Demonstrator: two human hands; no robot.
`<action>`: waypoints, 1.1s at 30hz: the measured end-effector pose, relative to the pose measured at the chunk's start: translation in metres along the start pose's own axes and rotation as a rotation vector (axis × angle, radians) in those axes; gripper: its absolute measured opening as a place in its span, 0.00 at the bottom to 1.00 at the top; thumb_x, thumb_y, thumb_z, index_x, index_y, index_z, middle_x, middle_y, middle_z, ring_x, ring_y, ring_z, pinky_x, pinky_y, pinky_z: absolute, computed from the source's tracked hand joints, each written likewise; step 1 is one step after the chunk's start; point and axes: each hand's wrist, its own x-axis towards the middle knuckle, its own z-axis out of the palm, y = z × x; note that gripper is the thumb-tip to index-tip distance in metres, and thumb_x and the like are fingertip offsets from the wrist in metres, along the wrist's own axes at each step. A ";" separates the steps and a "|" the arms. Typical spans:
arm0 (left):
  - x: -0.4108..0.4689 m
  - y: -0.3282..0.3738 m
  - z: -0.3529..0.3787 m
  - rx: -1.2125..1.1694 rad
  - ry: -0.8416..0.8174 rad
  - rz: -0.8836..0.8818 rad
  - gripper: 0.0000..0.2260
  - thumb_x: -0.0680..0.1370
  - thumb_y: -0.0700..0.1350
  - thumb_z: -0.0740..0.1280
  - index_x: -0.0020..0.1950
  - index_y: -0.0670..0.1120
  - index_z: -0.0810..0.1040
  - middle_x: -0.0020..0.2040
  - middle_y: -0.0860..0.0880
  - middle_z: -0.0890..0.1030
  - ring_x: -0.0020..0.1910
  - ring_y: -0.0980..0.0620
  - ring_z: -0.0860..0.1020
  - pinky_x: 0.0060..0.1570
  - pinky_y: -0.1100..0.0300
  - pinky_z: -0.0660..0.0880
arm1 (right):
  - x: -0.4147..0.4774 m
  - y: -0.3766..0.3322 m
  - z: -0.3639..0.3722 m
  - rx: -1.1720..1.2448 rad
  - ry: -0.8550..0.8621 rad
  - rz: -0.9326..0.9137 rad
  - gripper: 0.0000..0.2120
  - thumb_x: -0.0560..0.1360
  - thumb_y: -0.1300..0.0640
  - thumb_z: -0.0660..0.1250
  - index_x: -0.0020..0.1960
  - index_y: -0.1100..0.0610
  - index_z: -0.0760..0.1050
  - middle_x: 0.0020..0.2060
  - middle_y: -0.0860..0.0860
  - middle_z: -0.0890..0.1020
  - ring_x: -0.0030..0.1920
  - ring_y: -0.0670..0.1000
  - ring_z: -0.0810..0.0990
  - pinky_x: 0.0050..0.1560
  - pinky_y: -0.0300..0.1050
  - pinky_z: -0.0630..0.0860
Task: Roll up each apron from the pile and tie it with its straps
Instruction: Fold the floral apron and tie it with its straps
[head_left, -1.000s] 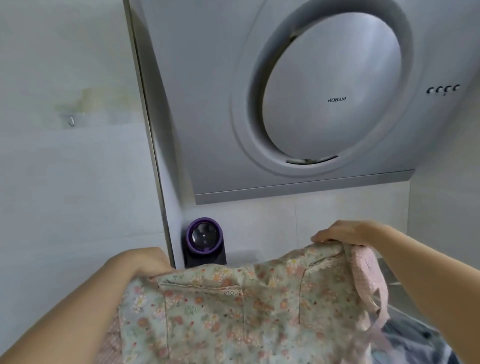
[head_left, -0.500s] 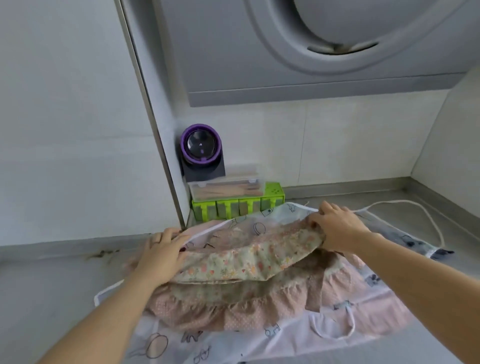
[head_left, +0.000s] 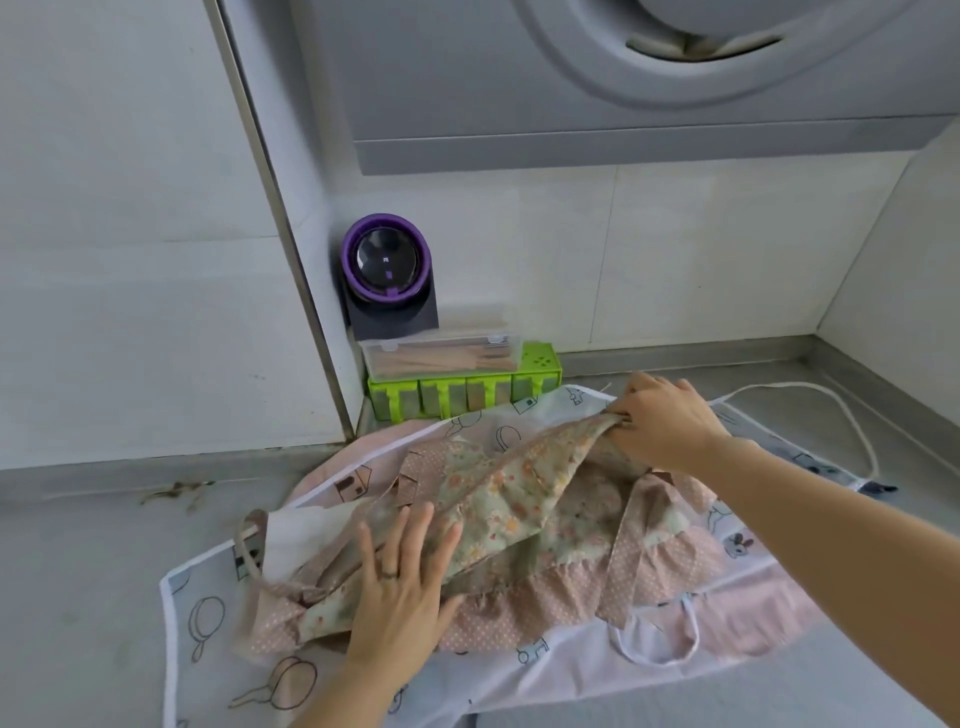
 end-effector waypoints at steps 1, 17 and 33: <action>0.003 0.002 -0.001 0.001 0.038 -0.030 0.55 0.65 0.64 0.74 0.79 0.46 0.45 0.78 0.38 0.45 0.77 0.39 0.46 0.64 0.27 0.56 | 0.001 -0.002 -0.006 0.015 0.023 -0.007 0.15 0.76 0.45 0.57 0.52 0.49 0.80 0.47 0.49 0.71 0.52 0.52 0.73 0.54 0.47 0.64; 0.090 -0.057 -0.080 -0.004 0.419 -0.125 0.20 0.83 0.56 0.50 0.72 0.51 0.63 0.62 0.39 0.66 0.58 0.37 0.67 0.65 0.30 0.50 | -0.008 0.006 -0.154 0.291 -0.016 0.034 0.13 0.78 0.53 0.60 0.43 0.58 0.78 0.43 0.54 0.79 0.49 0.58 0.76 0.47 0.47 0.71; 0.187 -0.140 -0.334 -0.055 0.575 -0.020 0.13 0.77 0.52 0.59 0.42 0.49 0.81 0.36 0.52 0.80 0.32 0.45 0.79 0.31 0.54 0.76 | -0.005 0.015 -0.157 -0.071 0.471 0.148 0.08 0.77 0.60 0.60 0.50 0.52 0.77 0.44 0.50 0.80 0.45 0.57 0.79 0.38 0.43 0.67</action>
